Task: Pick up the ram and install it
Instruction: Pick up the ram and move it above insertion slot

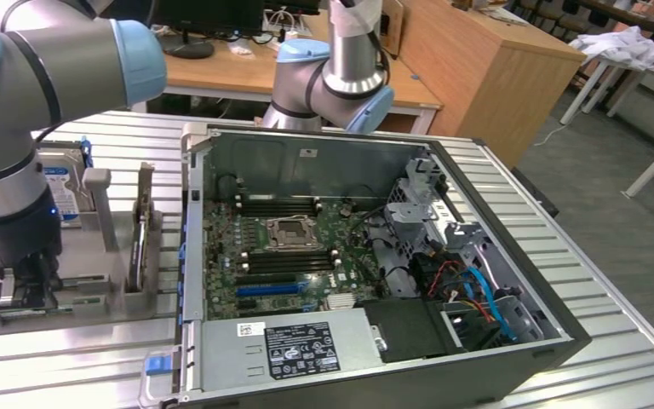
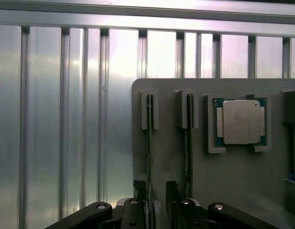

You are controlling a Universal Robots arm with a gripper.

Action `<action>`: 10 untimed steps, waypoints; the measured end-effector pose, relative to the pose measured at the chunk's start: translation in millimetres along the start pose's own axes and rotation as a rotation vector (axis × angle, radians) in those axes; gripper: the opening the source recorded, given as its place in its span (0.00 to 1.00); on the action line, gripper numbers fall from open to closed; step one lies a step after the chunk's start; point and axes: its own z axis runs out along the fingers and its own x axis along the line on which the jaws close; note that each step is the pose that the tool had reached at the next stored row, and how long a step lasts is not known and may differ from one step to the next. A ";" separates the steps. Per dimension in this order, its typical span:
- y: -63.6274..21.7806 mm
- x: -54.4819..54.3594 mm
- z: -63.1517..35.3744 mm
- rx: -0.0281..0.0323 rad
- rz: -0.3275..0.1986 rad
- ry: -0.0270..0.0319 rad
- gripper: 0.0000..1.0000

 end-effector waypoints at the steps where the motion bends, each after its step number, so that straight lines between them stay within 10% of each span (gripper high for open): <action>1: -1.2 0.0 0.2 0.0000 0.000 0.0001 0.31; 10: -5.3 -1.7 1.3 -0.0001 0.000 0.0000 0.31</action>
